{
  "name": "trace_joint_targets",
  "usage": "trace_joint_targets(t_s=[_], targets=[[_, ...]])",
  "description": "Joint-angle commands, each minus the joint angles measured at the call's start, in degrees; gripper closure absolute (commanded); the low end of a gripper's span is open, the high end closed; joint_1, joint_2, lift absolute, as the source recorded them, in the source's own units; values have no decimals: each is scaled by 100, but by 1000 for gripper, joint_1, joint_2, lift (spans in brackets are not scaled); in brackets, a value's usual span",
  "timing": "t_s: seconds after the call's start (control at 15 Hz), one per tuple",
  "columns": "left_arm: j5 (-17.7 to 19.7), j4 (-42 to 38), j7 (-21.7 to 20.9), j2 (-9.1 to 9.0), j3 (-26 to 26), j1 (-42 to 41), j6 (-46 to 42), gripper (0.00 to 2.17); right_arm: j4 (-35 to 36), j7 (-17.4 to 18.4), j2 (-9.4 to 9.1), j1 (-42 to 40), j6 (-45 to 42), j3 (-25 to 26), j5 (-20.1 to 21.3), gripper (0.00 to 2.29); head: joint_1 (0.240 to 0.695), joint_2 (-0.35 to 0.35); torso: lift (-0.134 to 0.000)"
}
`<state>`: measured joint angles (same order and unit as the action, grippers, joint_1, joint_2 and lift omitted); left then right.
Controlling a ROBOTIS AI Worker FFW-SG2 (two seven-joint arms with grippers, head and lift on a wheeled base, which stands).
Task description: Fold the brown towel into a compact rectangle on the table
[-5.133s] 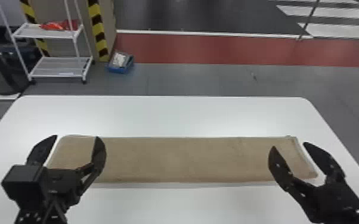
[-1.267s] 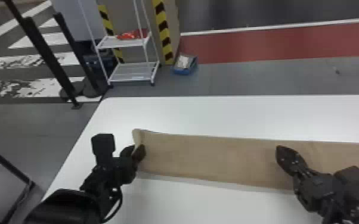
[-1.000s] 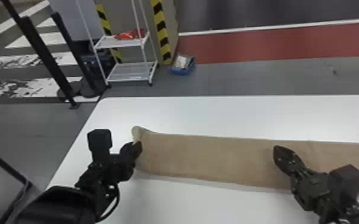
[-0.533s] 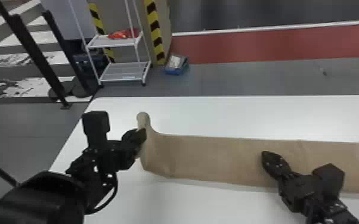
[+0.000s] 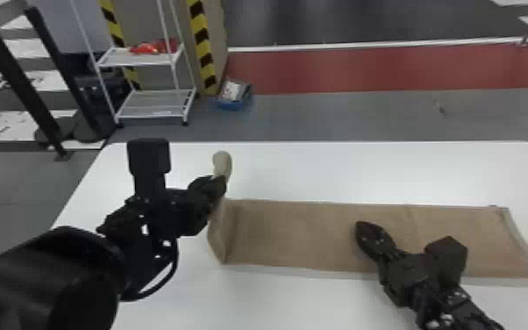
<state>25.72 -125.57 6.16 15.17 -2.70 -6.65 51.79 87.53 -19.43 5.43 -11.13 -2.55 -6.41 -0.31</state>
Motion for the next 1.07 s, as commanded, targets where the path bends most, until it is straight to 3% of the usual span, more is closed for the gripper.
trace_joint_targets(t_s=[0.0, 0.13, 0.4, 0.67, 0.73, 0.93, 1.0], targets=[[82, -160, 87, -208, -231, 261, 284, 1085, 0, -8, 2, 5, -30, 9, -21, 1710, 695, 79, -125], [82, -213, 105, -384, -521, 586, 882, 1085, 18, -17, 11, -4, -101, 17, -30, 1713, 695, 53, -125], [-41, -178, 395, -665, -1268, 894, 935, 1085, 220, -17, 46, -188, -505, 167, -267, 1710, 695, -24, -125], [-463, -29, 597, -929, -1997, 1008, 1339, 1085, 765, 97, 73, -645, -962, 1098, -865, 1632, 695, -140, -125], [-586, 112, 667, -972, -2208, 1008, 1269, 1085, 774, 97, 117, -698, -1068, 1292, -1032, 1494, 695, -177, -125], [-1069, 516, 1001, -1210, -2753, 999, 759, 1085, 686, 89, 336, -874, -1366, 1889, -1603, 1487, 695, -308, -125], [-1166, 657, 1036, -1271, -2876, 999, 513, 1085, 624, 62, 380, -918, -1437, 2039, -1735, 1382, 695, -342, -125]])
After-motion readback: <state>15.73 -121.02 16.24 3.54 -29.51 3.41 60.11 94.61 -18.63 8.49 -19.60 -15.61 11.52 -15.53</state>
